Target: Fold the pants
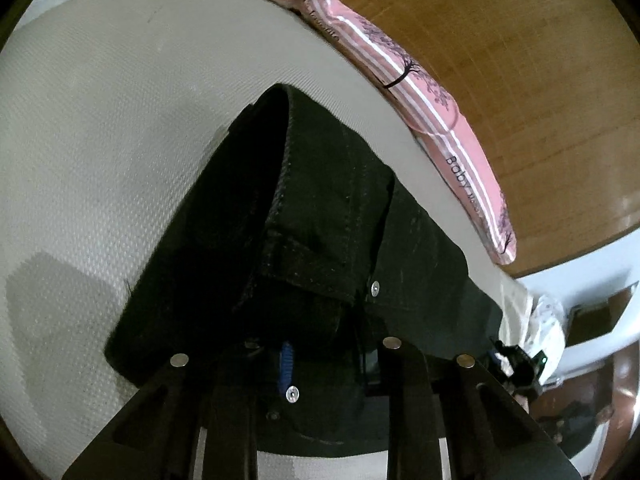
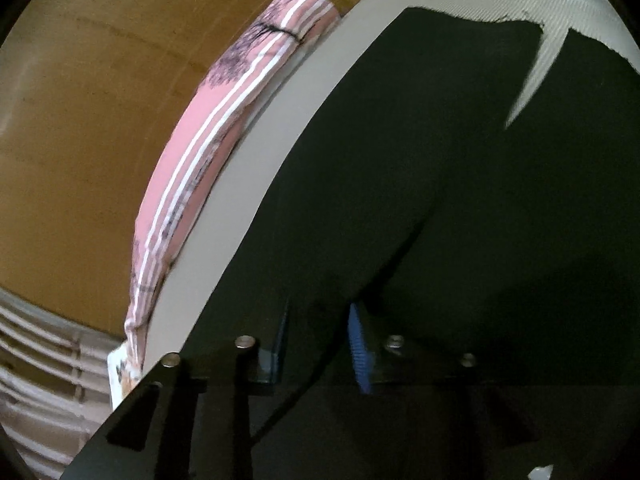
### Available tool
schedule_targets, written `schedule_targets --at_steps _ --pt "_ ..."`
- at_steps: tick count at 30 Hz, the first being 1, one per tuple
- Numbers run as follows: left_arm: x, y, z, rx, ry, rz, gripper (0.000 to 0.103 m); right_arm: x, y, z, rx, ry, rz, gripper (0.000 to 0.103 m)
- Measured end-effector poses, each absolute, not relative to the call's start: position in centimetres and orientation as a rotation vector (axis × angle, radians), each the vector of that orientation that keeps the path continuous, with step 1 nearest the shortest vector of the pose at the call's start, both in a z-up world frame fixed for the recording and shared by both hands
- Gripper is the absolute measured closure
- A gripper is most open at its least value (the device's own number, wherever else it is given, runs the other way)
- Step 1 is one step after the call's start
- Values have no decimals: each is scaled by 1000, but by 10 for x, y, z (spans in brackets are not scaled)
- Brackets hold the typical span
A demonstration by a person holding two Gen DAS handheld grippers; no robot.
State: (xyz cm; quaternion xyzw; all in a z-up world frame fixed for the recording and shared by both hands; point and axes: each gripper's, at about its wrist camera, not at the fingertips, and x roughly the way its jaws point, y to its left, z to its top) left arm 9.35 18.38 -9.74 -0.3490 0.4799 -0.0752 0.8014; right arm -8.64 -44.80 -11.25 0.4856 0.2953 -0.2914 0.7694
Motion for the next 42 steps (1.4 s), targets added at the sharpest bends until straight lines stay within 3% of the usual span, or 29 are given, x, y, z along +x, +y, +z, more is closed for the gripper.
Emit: schedule_targets --at_steps 1,5,17,31,36,38,42 --pt "96 183 -97 -738 1033 -159 79 -87 -452 -115 1054 640 -640 92" --pt "101 181 -94 -681 1056 -160 79 -96 -474 -113 1033 630 -686 97" --pt "104 183 -73 -430 1134 -264 79 -135 -384 -32 659 710 -757 98" --pt "97 179 -75 -211 1231 -283 76 -186 -348 -78 687 916 -805 98" --pt "102 180 -62 -216 1227 -247 72 -197 -363 -85 822 867 -777 88" --pt "103 186 -53 -243 1231 -233 68 -207 -373 -81 884 812 -783 74" --pt "93 189 -34 -226 1221 -229 65 -236 -399 -81 1016 680 -795 74"
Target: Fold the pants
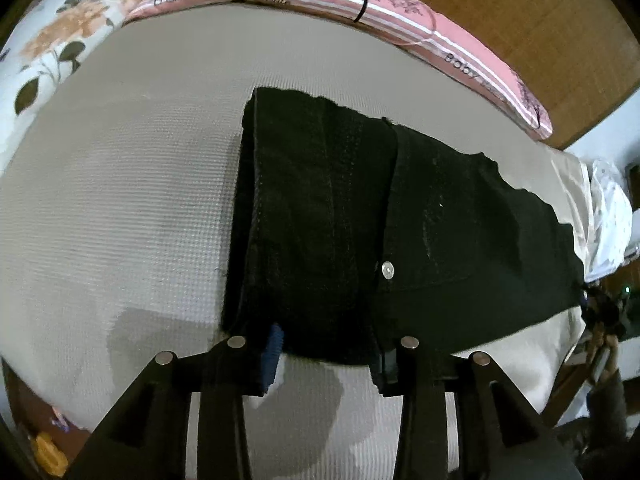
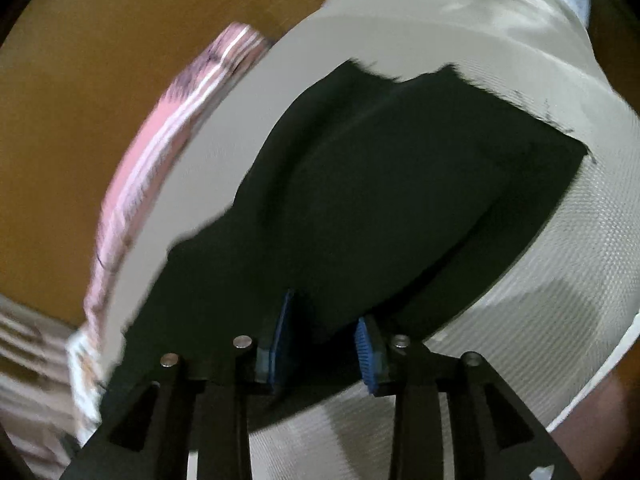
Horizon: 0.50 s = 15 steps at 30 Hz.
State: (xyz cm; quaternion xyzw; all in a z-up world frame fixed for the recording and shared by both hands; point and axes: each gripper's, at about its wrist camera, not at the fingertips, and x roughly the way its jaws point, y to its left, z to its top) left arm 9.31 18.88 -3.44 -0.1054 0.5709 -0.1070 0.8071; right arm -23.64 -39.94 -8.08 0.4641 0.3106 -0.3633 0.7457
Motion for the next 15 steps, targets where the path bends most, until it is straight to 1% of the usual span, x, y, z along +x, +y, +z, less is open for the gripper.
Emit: schedule_targets --at_steps 3,6,10,11,12,14,15 --pt "85 179 -23 -164 1191 -230 64 -256 -419 -85 1100 599 -810 74" --pt "75 160 -9 -40 1144 -233 62 -269 -434 -85 1134 543 -832 74" --pt "71 141 0 29 1089 -223 58 -280 -450 -83 1165 502 -847 74" --pt "71 137 3 31 1076 -225 58 -280 -451 -84 1168 501 -843 80" --pt "72 132 5 39 1068 -231 56 -282 -453 -84 1174 501 -832 83" --pt "74 127 9 42 1046 -243 48 -284 -455 -84 1181 512 -839 84" --pt "77 126 8 33 1047 -241 47 -284 -456 -84 1182 508 -831 85"
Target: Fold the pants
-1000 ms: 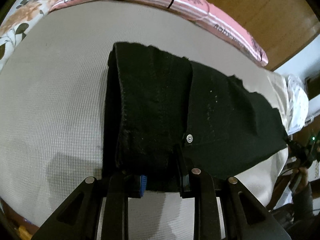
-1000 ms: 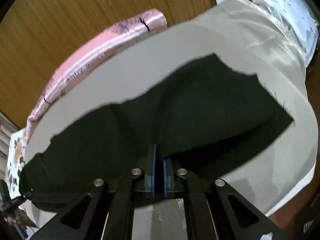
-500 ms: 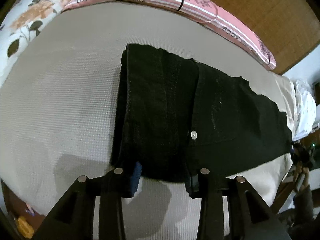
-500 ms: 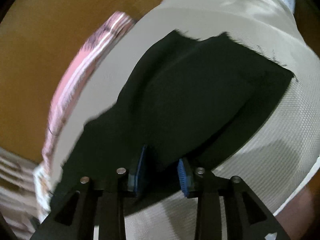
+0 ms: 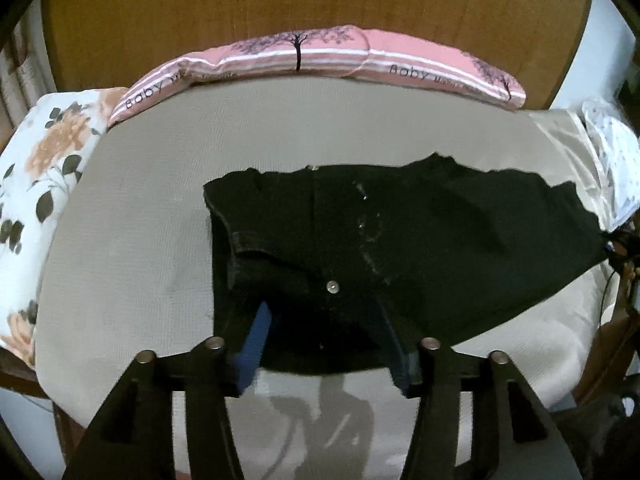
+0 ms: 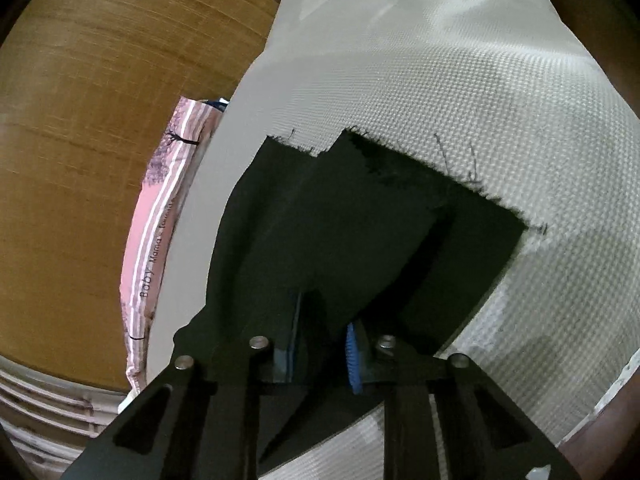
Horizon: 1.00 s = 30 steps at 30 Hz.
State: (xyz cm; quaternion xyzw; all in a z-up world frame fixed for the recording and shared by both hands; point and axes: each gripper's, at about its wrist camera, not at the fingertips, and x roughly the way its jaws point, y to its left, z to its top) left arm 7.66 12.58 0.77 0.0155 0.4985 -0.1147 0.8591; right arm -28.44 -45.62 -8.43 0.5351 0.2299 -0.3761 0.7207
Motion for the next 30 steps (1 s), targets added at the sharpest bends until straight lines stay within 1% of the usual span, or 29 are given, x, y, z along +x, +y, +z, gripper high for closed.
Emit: schedule_targets --at_steps 2,4,7,10,13,18,24,30 --pt "80 134 0 3 1082 -211 47 -284 -457 -83 1155 530 -842 95" --pt "82 150 -9 -72 1131 -159 47 -285 -457 -80 1110 550 -864 97" --pt "80 178 -13 -195 1141 -89 47 -281 -451 -69 1006 588 -904 98" --pt "75 196 -3 -253 1081 -29 47 -270 -437 -53 841 653 -955 98" --pt "76 191 16 -244 992 -35 47 -259 -423 -35 687 691 -998 99" --pt "90 141 29 -207 947 -218 47 -250 -410 -9 567 681 -1012 100" --pt "103 37 17 -100 947 -491 47 -233 -414 -9 500 751 -1034 100" --pt "87 -81 -2 122 910 -715 47 -230 -418 -3 511 763 -1025 100"
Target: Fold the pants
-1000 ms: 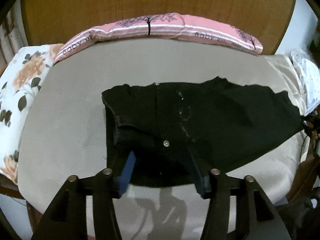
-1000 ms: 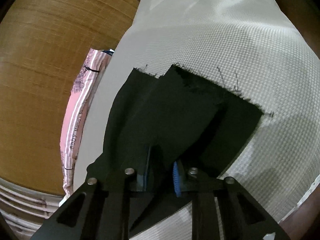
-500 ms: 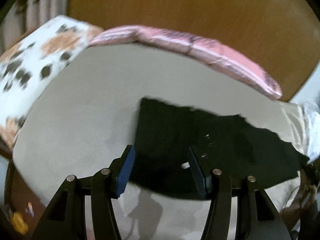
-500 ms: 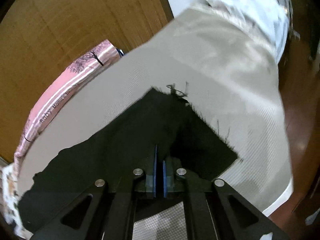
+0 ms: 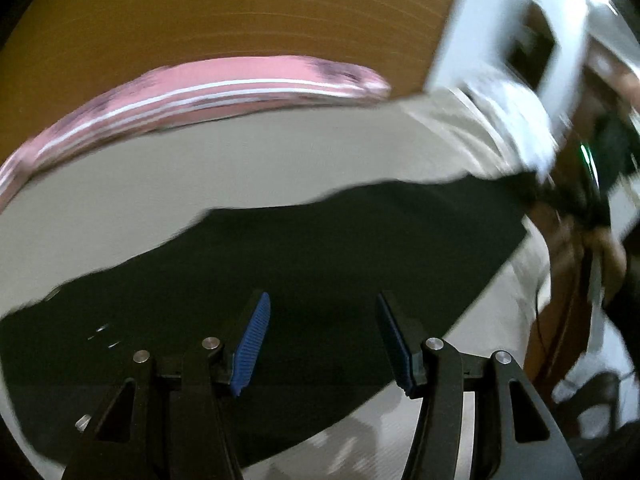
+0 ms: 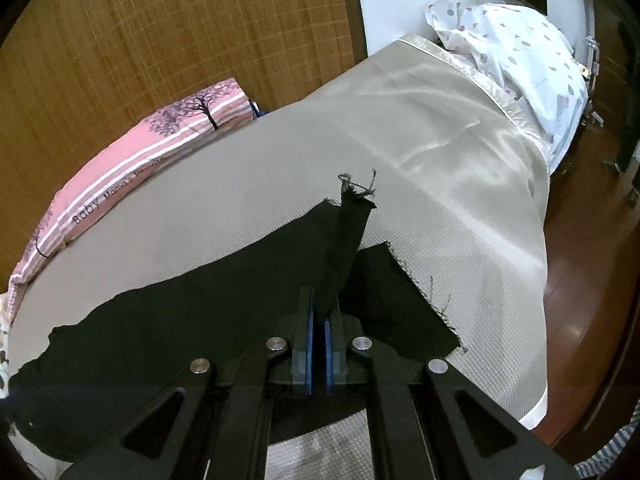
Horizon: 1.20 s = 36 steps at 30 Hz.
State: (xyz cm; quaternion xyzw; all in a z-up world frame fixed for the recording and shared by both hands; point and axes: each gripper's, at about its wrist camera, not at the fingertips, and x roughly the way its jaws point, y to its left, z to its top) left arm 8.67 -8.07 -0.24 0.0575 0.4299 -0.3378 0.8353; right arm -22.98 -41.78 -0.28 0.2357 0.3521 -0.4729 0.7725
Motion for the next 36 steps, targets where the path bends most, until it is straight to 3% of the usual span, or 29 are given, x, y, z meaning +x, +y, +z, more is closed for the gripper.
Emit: schedule_targets --at_steps 7,18,22,26,36 --pt "46 -170 -23 304 879 -926 47 -217 -426 12 516 771 -1004 100" --pt "57 -207 -54 394 918 -740 48 -202 -432 33 506 737 -969 100" --pt "64 -208 -65 376 963 -674 72 -205 -432 33 512 732 -969 100" --pt "65 -210 -70 372 988 -631 88 -210 -433 31 539 728 -966 100" --pt "56 -213 -60 371 950 -641 93 -222 -422 42 506 698 -983 100"
